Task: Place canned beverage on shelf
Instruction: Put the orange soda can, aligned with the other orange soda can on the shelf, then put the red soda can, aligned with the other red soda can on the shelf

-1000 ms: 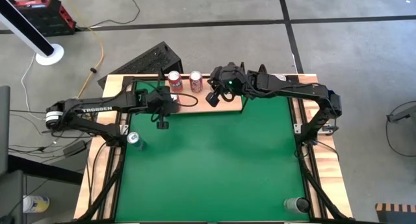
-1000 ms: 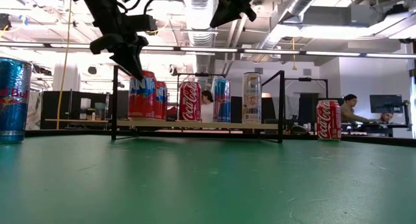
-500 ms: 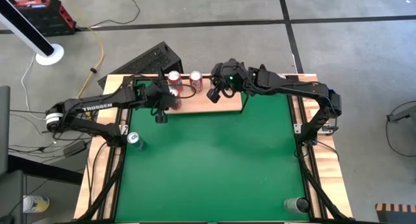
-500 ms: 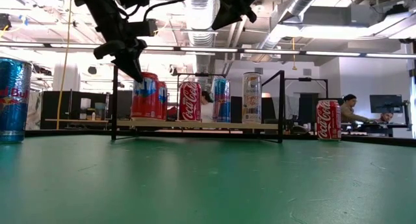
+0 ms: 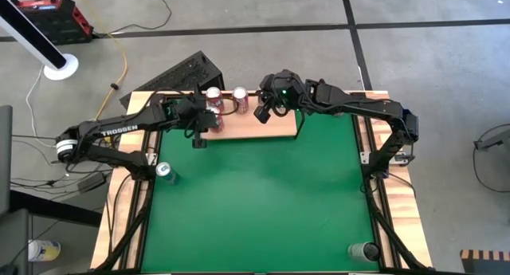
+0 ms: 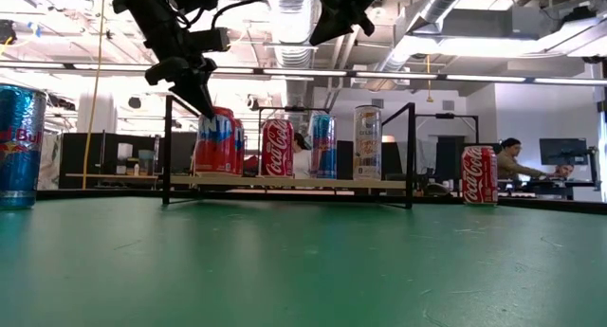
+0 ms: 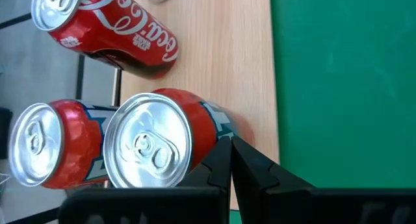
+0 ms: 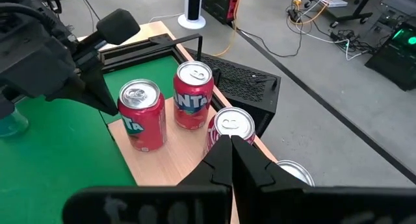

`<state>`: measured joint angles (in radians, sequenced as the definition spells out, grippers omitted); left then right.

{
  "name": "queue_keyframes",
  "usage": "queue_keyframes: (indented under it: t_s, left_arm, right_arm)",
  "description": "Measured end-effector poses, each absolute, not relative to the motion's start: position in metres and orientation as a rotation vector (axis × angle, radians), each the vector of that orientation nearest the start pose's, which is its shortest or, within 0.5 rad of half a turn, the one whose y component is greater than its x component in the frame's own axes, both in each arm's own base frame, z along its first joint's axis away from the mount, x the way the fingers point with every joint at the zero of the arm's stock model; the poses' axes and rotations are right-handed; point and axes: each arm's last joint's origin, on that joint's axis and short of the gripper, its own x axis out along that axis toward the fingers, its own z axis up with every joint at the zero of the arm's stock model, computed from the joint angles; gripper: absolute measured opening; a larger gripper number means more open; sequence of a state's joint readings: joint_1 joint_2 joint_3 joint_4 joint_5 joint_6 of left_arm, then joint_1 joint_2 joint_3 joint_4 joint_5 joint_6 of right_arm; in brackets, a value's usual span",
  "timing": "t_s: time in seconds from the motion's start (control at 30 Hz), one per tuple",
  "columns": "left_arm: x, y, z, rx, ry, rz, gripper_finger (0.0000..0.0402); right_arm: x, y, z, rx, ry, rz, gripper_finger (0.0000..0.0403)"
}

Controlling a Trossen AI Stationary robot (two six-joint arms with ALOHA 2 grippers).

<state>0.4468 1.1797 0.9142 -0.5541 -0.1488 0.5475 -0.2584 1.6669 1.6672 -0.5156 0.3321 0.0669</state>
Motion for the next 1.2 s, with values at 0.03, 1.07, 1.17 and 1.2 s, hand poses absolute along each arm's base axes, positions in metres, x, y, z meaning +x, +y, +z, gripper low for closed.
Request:
queue_keyframes:
  t_s: [0.03, 1.07, 1.17, 1.2]
  left_arm:
    - [0.212, 0.107, 0.271, 0.372, 0.945, 0.314, 0.0000]
    - [0.133, 0.036, 0.368, 0.280, 0.515, 0.177, 0.0000]
    - [0.128, 0.032, 0.357, 0.280, 0.469, 0.125, 0.0000]
    - [0.128, 0.031, 0.351, 0.273, 0.454, 0.109, 0.0000]
  right_arm:
    - [0.358, -0.104, 0.380, 0.044, 0.503, -0.594, 0.0022]
    - [0.334, 0.057, 0.377, 0.443, 0.770, -0.093, 0.0022]
    - [0.318, 0.083, 0.372, 0.557, 0.879, -0.136, 0.0022]
    - [0.314, 0.090, 0.370, 0.579, 0.894, -0.169, 0.0022]
